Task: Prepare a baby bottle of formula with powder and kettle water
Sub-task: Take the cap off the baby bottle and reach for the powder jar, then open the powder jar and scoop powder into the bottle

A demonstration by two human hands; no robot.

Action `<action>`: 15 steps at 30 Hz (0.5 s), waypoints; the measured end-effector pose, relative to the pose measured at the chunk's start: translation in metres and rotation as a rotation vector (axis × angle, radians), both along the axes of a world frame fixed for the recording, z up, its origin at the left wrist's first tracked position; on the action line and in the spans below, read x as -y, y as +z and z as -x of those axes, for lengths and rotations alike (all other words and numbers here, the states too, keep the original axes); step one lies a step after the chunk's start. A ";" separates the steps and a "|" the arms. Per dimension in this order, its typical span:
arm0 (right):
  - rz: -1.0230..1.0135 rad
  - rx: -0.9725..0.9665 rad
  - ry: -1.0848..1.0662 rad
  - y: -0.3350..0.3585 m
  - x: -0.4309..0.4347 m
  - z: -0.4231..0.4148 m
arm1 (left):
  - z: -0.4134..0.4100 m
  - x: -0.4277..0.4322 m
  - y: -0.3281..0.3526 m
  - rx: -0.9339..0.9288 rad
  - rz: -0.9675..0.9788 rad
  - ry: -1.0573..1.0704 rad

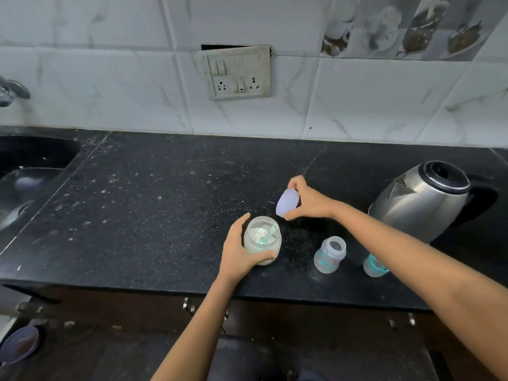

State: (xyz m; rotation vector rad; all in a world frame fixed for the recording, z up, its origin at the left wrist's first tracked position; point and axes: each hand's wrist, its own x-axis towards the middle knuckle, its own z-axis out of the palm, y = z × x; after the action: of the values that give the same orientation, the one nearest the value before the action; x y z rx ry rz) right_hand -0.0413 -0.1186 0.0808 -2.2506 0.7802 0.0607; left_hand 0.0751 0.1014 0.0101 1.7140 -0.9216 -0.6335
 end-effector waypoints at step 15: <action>0.061 0.063 -0.048 -0.022 0.004 -0.003 | 0.020 0.000 0.003 -0.055 0.122 0.105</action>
State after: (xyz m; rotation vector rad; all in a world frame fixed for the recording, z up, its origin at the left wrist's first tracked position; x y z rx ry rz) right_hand -0.0383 -0.1224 0.0587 -2.2788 0.8118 -0.0569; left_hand 0.0547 0.1019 0.0128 1.6172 -0.8102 -0.5411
